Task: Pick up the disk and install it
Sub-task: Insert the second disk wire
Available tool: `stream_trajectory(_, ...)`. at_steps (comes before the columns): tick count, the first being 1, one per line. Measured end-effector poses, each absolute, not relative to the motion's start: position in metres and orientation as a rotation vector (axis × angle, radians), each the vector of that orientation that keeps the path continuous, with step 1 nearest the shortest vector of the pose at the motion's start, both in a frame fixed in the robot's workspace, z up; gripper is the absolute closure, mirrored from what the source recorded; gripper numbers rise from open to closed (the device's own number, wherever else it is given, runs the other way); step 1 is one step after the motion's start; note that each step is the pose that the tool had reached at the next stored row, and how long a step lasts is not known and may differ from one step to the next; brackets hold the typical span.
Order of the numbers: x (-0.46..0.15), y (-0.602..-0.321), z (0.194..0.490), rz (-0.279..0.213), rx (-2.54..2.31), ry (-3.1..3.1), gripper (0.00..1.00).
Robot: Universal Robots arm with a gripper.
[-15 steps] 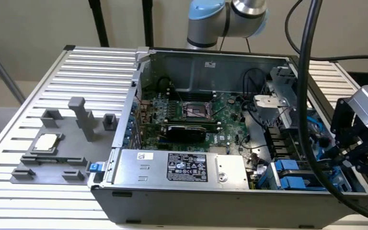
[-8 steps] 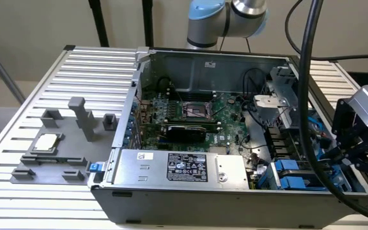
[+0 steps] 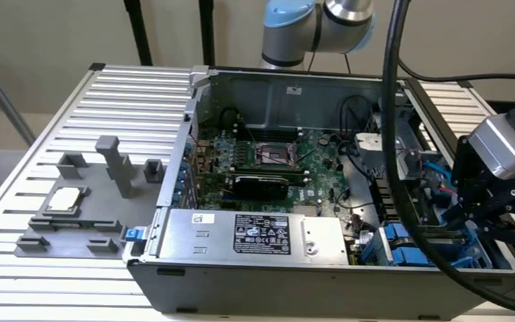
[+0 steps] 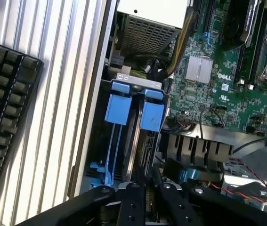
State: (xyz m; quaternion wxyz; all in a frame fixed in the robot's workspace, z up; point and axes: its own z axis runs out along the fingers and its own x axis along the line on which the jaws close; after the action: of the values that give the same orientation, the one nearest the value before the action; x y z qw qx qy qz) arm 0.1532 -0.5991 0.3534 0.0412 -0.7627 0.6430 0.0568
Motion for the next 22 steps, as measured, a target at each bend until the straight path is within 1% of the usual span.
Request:
stream_trajectory(16,0.149,-0.599,0.344,0.185,-2.202,2.133,1.0)
stream_trajectory(19,0.149,-0.598,0.343,0.181,-2.192,2.146,1.0)
stream_trajectory(22,0.149,-0.595,0.343,0.166,-2.197,2.157,1.0)
